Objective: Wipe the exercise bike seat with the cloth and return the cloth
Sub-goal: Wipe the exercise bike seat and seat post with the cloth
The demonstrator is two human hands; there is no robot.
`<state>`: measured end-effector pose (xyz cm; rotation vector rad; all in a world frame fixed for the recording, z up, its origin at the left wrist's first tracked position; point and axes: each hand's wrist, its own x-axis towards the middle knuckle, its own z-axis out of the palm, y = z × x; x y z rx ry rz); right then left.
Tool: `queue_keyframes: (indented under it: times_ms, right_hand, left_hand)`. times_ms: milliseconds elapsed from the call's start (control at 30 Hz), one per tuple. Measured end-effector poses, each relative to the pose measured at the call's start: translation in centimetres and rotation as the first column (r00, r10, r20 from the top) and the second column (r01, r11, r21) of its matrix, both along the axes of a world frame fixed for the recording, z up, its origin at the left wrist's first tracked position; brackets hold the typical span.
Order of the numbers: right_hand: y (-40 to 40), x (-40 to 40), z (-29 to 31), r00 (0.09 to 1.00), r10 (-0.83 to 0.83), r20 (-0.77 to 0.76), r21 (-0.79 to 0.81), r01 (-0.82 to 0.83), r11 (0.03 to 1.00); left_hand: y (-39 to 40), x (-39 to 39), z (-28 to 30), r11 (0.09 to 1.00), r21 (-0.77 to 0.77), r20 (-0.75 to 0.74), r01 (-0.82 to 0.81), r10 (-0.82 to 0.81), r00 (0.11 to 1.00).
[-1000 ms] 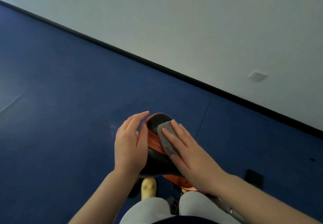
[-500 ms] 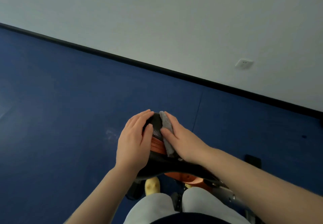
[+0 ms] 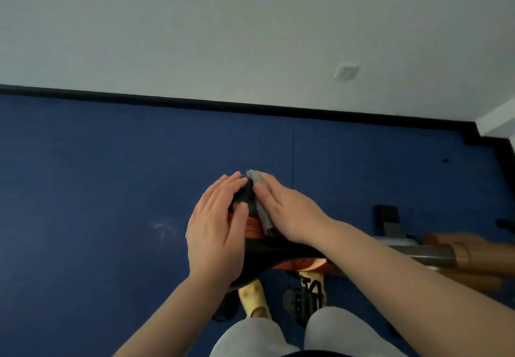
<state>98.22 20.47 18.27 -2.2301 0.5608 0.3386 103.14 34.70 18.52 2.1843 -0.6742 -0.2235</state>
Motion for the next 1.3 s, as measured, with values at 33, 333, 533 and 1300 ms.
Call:
queue_keyframes:
  times_ms: [33, 333, 533, 1300]
  right_hand:
    - [0.7, -0.2, 0.1, 0.998, -0.025, 0.052, -0.001, 0.025, 1.0]
    - [0.3, -4.8, 0.5, 0.986, -0.167, 0.012, -0.218, 0.166, 0.962]
    - [2.3, -6.6, -0.6, 0.944, -0.191, 0.27, -0.355, 0.282, 0.891]
    - [2.8, -9.4, -2.2, 0.925, -0.165, 0.342, -0.44, 0.313, 0.842]
  left_hand:
    - [0.0, -0.1, -0.1, 0.999, 0.034, 0.022, 0.031, -0.032, 0.999]
    - [0.3, 0.3, 0.1, 0.886, 0.357, 0.191, 0.296, -0.379, 0.905]
    - [-0.1, -0.2, 0.0, 0.844, 0.448, 0.235, 0.294, -0.428, 0.873]
    - [-0.3, -1.0, -0.3, 0.758, 0.585, 0.314, 0.29, -0.541, 0.78]
